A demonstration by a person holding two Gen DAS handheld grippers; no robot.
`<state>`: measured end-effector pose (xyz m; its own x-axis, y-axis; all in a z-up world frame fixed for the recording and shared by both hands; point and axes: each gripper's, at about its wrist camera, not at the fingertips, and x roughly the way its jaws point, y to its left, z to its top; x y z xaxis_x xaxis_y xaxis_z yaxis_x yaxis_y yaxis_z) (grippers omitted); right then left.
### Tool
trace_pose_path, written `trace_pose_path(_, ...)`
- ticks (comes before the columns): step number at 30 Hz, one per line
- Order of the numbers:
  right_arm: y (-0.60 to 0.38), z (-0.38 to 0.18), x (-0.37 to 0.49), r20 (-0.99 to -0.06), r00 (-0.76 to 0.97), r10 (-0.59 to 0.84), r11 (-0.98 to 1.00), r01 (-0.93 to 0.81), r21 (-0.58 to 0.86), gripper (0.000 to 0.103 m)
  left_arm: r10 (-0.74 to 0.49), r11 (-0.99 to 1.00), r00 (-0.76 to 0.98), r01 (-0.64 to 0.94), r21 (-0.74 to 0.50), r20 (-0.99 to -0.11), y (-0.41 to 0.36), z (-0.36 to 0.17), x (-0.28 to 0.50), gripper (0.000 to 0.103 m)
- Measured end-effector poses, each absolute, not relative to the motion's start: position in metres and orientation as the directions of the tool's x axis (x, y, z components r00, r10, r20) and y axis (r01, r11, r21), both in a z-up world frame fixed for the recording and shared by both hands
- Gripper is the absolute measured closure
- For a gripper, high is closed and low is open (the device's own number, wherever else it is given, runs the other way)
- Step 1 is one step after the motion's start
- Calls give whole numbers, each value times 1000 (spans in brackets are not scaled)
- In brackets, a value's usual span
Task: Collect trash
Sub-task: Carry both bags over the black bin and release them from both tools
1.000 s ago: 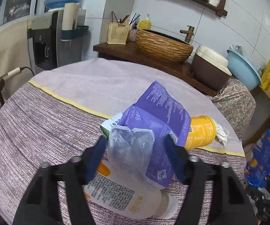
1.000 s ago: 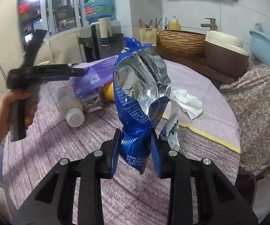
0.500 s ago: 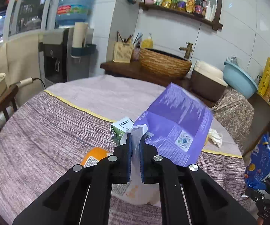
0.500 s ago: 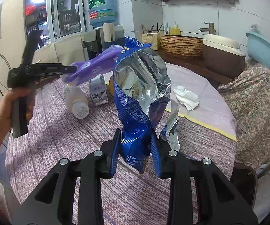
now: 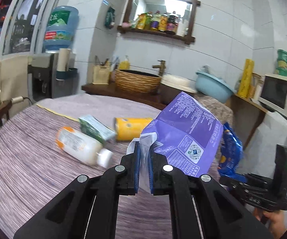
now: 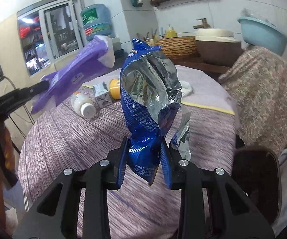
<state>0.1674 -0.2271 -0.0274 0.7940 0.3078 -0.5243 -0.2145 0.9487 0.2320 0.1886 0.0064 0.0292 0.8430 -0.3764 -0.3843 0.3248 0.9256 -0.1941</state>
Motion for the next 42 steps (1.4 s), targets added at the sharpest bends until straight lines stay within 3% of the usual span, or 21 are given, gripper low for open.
trace_pose_path(6, -288, -43, 124, -536, 825, 181, 965, -44, 258, 72, -484, 874, 796, 424, -236, -363, -48, 17, 160, 95)
trace_pose_path(15, -375, -103, 94, -664, 748, -1, 950, 209, 234, 72, -638, 768, 648, 576, -280, -417, -142, -7, 153, 95)
trace_pose_path(19, -395, -145, 102, -726, 686, -37, 939, 273, 211, 71, -663, 734, 595, 636, -238, -455, -186, -21, 144, 95)
trace_pose_path(25, -420, -197, 116, -779, 627, -29, 909, 341, 240, 67, -665, 714, 547, 666, -217, -508, -227, -41, 148, 95)
trace_pose_path(28, -427, -211, 117, -791, 611, -43, 898, 371, 237, 60, -655, 712, 535, 673, -200, -534, -242, -49, 151, 95)
trace_pose_path(30, -429, -214, 117, -793, 608, -45, 891, 383, 244, 55, -642, 713, 531, 679, -177, -553, -254, -56, 153, 95)
trace_pose_path(42, -433, -190, 79, -780, 607, -154, 897, 416, 147, 55, -541, 712, 483, 699, -68, -689, -327, -112, 187, 95)
